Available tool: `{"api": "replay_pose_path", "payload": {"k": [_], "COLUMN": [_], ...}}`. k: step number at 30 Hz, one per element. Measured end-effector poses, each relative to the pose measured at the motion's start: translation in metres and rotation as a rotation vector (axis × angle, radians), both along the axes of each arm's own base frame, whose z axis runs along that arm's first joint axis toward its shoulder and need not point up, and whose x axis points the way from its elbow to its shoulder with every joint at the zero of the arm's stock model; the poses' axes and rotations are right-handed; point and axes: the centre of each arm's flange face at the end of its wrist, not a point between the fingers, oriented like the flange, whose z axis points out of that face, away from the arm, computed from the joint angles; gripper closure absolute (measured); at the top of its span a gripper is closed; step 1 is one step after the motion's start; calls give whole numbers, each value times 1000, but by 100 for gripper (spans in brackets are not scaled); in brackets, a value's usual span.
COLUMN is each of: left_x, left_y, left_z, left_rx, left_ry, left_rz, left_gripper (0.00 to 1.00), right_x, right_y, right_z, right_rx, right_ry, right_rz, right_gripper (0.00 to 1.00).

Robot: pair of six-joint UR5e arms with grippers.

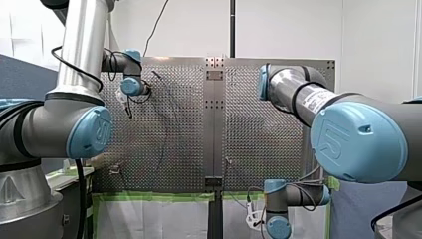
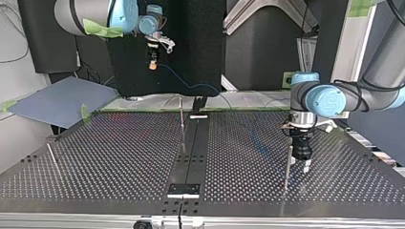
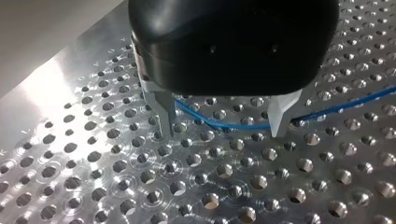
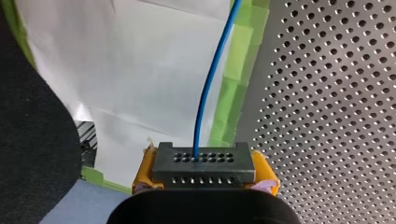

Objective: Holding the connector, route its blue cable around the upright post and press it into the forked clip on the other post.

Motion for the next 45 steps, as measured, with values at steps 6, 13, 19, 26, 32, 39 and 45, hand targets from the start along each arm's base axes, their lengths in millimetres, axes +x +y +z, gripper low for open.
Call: {"api": "replay_pose_path", "payload": {"k": [6,13,19,26,32,39,45], "left_x": [-1,-1,-2,-2,-3,-9,-15], "left_y": [1,1,1,1,2,3,7], "left_z": [-1,-1,-2,-2,-3,-8,-12], "left_rx": [-1,0,0,0,-2,-30,-53], "left_ry": [6,14,16,18,31,76,121], "left_rz": [8,14,15,16,30,68,115], "left_gripper": [0,0,0,0,0,0,0], "right_x": [6,15,13,6,5,5,4], "right_y": [-11,-22,-31,-36,-46,-59,-66], "right_z": [20,46,67,95,119,146,161], "right_rx": [-7,-9,-22,-38,-65,-109,-131], "right_ry": [-5,15,45,23,-9,-29,-38], "right_rz": [25,84,121,158,183,190,184], "right_gripper": [100,100,100,100,100,100,100]}}
